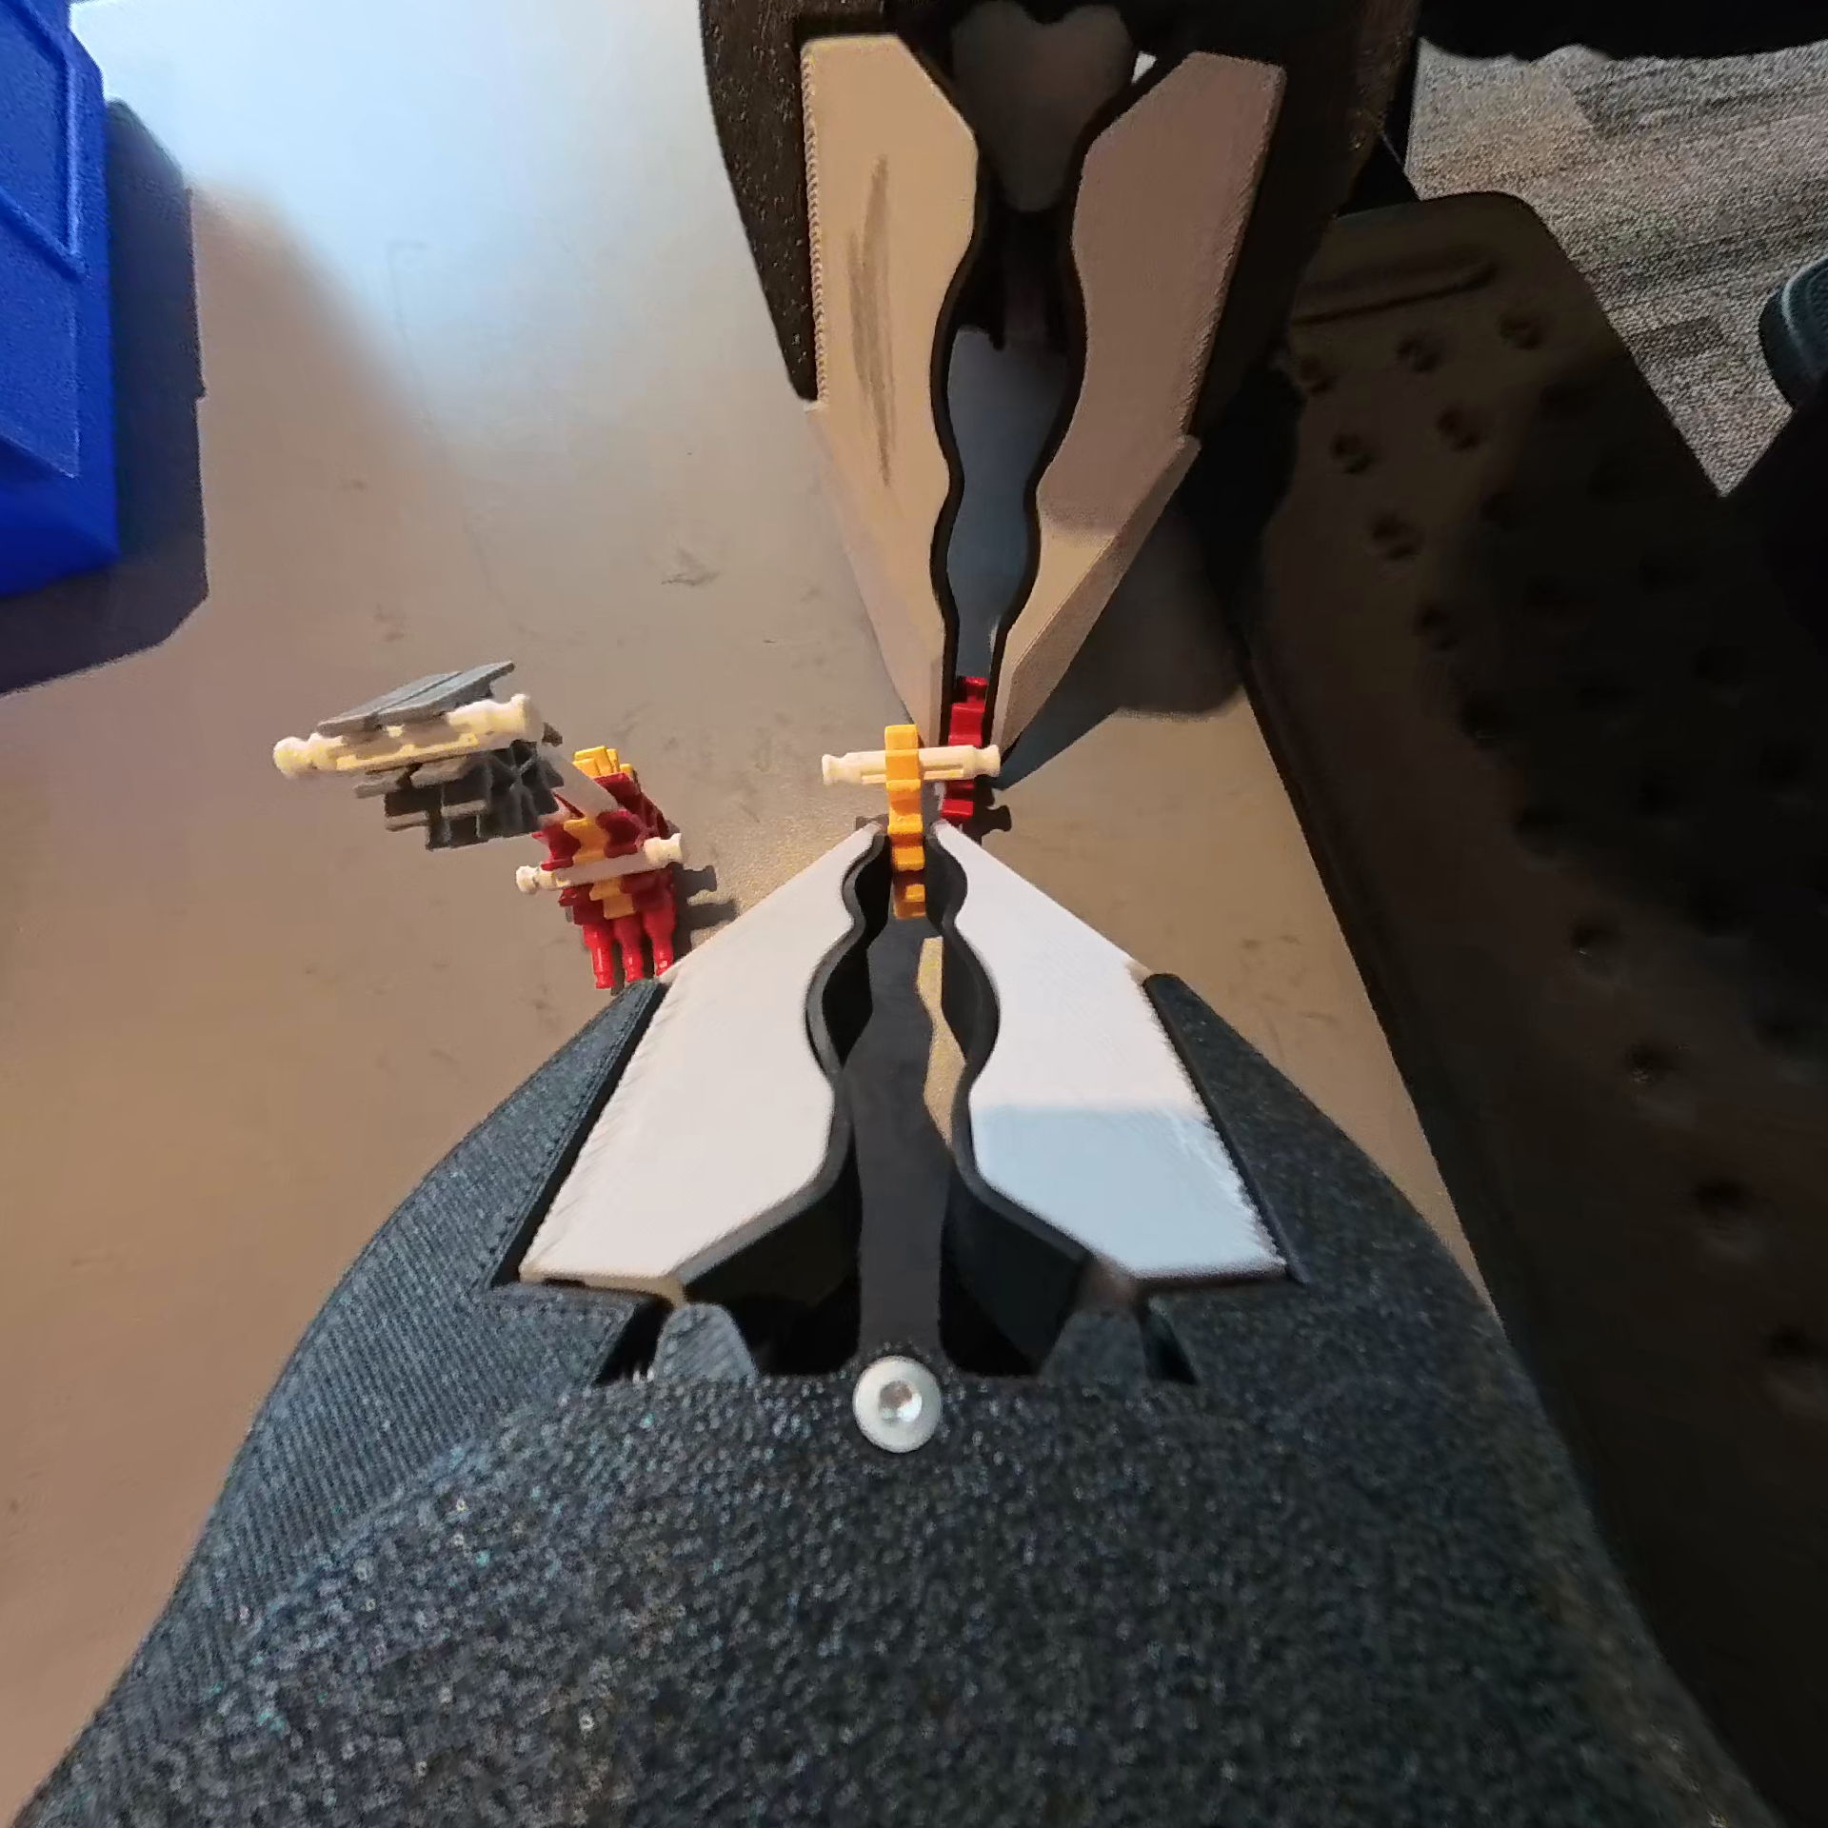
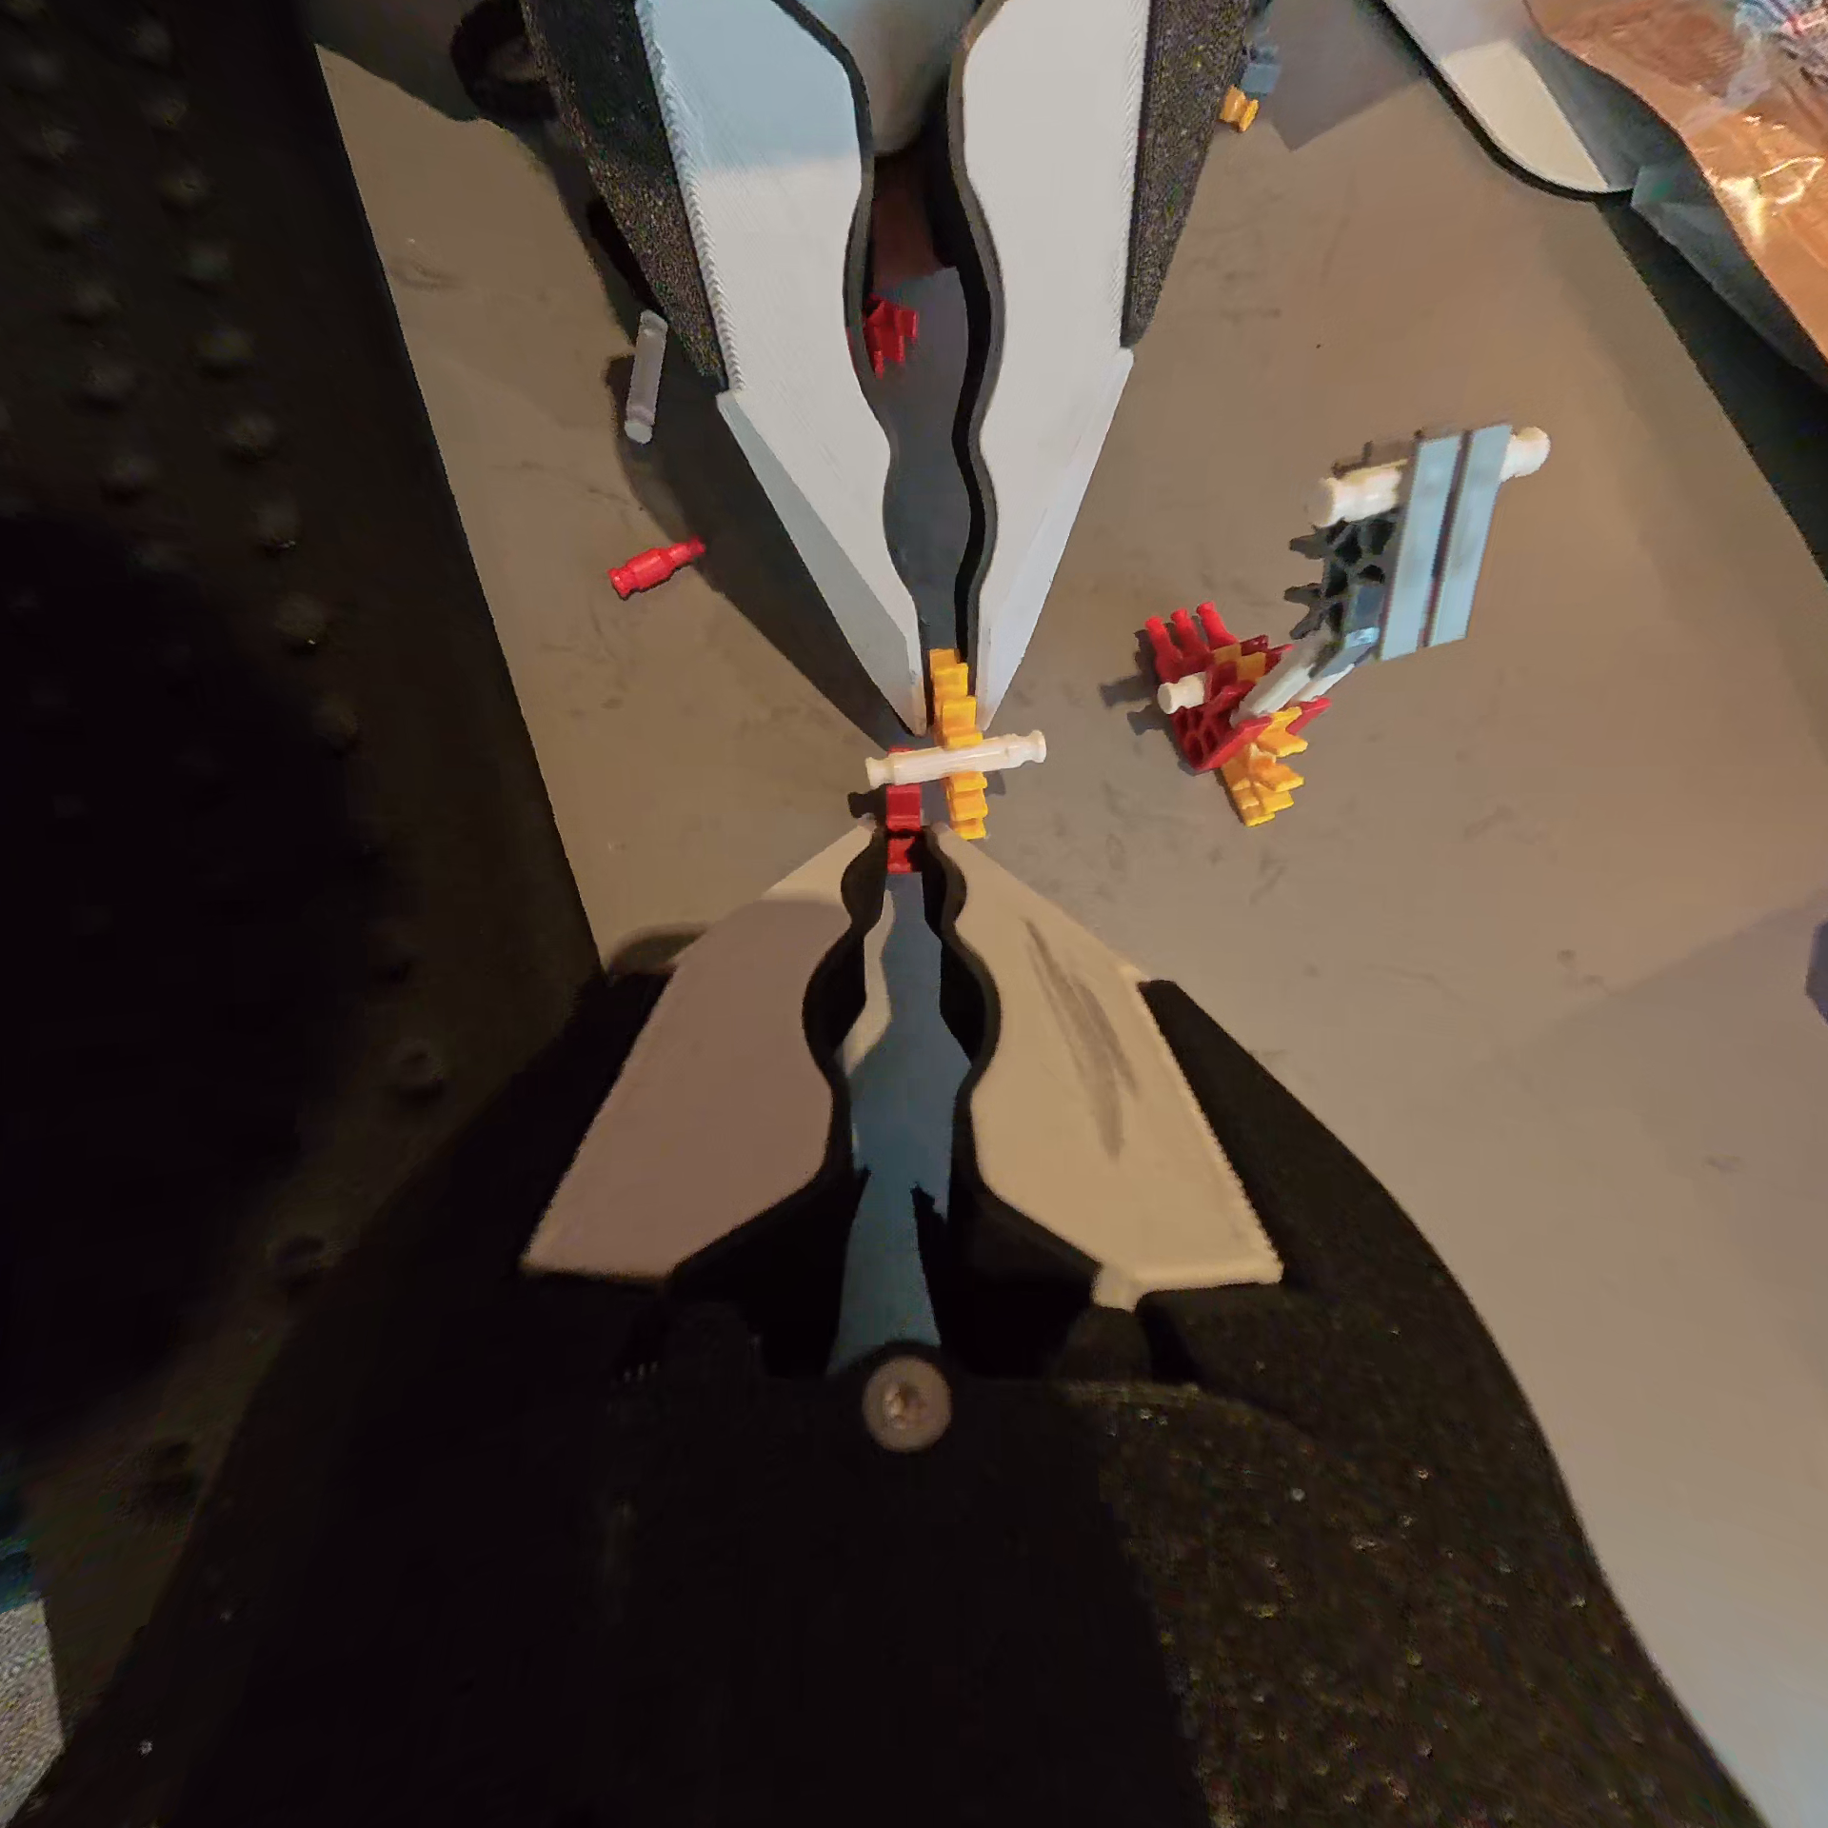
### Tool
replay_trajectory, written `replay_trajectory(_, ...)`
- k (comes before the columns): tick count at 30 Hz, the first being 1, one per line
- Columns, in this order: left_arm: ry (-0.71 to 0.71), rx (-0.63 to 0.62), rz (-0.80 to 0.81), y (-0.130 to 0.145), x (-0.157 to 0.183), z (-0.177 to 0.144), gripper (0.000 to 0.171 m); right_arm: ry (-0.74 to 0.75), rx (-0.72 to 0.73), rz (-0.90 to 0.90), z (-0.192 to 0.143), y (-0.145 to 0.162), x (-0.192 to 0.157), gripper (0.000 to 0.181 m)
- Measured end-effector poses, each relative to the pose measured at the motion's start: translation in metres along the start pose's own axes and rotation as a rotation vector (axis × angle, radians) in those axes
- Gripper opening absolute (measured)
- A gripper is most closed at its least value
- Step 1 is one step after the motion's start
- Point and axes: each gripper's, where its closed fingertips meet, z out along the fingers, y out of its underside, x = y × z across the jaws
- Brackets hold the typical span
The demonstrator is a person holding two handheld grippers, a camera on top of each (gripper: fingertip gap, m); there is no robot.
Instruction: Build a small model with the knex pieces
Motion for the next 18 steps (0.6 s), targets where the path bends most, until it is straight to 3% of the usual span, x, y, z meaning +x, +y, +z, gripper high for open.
replay_trajectory(7, -0.014, -0.009, 0.004, 0.0008, 0.0014, 0.0022, 0.005, 0.074, -0.034, -0.005, -0.0036, 0.0013, 0.0034, 0.006)
replay_trajectory(18, -0.016, -0.005, 0.005, 0.0, 0.0008, 0.0033, 0.005, 0.047, 0.009, 0.05, -0.0026, 0.0014, 0.0025, 0.006)
